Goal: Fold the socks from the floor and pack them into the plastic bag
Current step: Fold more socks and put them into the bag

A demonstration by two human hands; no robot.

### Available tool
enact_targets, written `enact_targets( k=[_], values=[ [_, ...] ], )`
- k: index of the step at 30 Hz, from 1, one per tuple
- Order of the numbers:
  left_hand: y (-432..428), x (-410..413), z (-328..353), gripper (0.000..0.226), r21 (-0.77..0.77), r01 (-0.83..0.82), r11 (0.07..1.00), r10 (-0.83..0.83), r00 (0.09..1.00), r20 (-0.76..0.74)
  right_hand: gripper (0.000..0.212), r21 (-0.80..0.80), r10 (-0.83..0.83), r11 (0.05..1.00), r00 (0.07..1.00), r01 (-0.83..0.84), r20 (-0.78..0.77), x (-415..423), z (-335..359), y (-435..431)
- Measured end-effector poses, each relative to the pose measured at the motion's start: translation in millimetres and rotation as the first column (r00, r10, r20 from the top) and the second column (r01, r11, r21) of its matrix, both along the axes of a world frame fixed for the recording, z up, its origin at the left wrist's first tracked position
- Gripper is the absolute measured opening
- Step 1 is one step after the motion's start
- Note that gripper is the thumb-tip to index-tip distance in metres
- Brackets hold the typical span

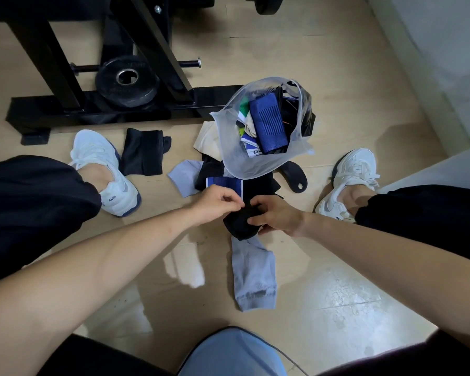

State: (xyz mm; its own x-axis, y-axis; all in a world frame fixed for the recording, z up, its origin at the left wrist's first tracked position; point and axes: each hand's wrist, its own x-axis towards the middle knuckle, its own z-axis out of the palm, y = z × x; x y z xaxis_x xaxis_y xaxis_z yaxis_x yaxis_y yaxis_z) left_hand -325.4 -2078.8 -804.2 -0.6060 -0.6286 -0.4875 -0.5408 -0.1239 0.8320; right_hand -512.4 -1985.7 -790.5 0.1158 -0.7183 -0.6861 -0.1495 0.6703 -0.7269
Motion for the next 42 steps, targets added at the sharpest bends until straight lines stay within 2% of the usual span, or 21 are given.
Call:
enact_targets(
  k=[2,5,9,14,18,21,23,25,27,29,31,34,37,39,42],
  values=[
    [-0.6,1.2,-2.4,0.024,-0.026,-0.029,0.999,0.029,1.000,-0.006,0.020,-0.051,0.051,0.997,0.998,-0.052,-0.022,-1.3,3.3,-0.8],
    [0.3,3.8,-2.3,0.042,0.198,0.008,0.980,-0.006,1.000,-0.011,0.023,-0.158,0.059,0.985,0.995,-0.071,-0.082,-1.0,6.8,-2.1],
    [-8.3,7.7,6.0,0.025,0.195,0.055,0.979,-0.059,0.998,0.014,0.035,-0.407,-0.015,0.905,0.949,-0.121,-0.315,3.5,14.5,-2.5],
    [-37.6,12.0,46.7,0.015,0.248,0.104,0.963,-0.090,0.994,-0.066,0.046,-0.537,0.000,0.823,0.945,-0.186,-0.327,11.4,42.9,-9.0],
    [-53.4,3.8,82.4,0.022,0.215,-0.005,0.976,0.035,0.990,-0.138,0.043,-0.634,-0.136,0.742,0.878,-0.216,-0.458,5.1,70.5,-27.6],
    [-57.3,-10.5,103.3,0.017,0.100,-0.111,0.989,0.129,0.972,-0.197,0.032,-0.734,-0.288,0.597,0.767,-0.325,-0.574,-11.1,91.9,-42.8],
    [-57.4,-21.5,107.3,0.017,-0.018,-0.198,0.980,0.189,0.957,-0.221,0.025,-0.733,-0.411,0.524,0.625,-0.434,-0.663,-29.2,103.1,-55.5],
    [-57.8,-31.9,102.1,0.025,-0.189,-0.237,0.953,0.197,0.958,-0.209,0.031,-0.634,-0.484,0.551,0.410,-0.543,-0.773,-48.0,111.7,-68.6],
    [-56.3,-41.9,96.0,0.031,-0.342,-0.220,0.914,0.169,0.970,-0.173,0.047,-0.512,-0.480,0.637,0.223,-0.576,-0.849,-60.6,117.6,-77.2],
    [-54.1,-52.8,91.0,0.033,-0.461,-0.201,0.864,0.154,0.978,-0.139,0.060,-0.463,-0.472,0.687,0.139,-0.560,-0.870,-68.2,120.2,-81.2],
    [-53.5,-65.8,87.8,0.031,-0.532,-0.184,0.826,0.128,0.982,-0.141,0.062,-0.507,-0.492,0.689,0.178,-0.519,-0.852,-76.7,121.0,-84.1],
    [-58.3,-88.4,79.6,0.028,-0.596,-0.164,0.786,0.075,0.982,-0.172,0.063,-0.557,-0.433,0.705,0.356,-0.439,-0.828,-91.0,119.3,-87.4],
    [-66.8,-115.8,67.2,0.032,-0.623,-0.147,0.768,0.056,0.985,-0.163,0.071,-0.578,-0.382,0.701,0.466,-0.416,-0.798,-96.4,122.2,-89.2],
    [-73.8,-134.0,58.8,0.035,-0.608,-0.161,0.777,0.082,0.984,-0.155,0.072,-0.593,-0.378,0.689,0.491,-0.416,-0.785,-94.9,128.8,-91.9],
    [-89.1,-157.5,43.7,0.035,-0.591,-0.174,0.787,0.135,0.985,-0.111,0.075,-0.583,-0.376,0.668,0.467,-0.462,-0.801,-95.5,137.4,-98.4]
  ],
)
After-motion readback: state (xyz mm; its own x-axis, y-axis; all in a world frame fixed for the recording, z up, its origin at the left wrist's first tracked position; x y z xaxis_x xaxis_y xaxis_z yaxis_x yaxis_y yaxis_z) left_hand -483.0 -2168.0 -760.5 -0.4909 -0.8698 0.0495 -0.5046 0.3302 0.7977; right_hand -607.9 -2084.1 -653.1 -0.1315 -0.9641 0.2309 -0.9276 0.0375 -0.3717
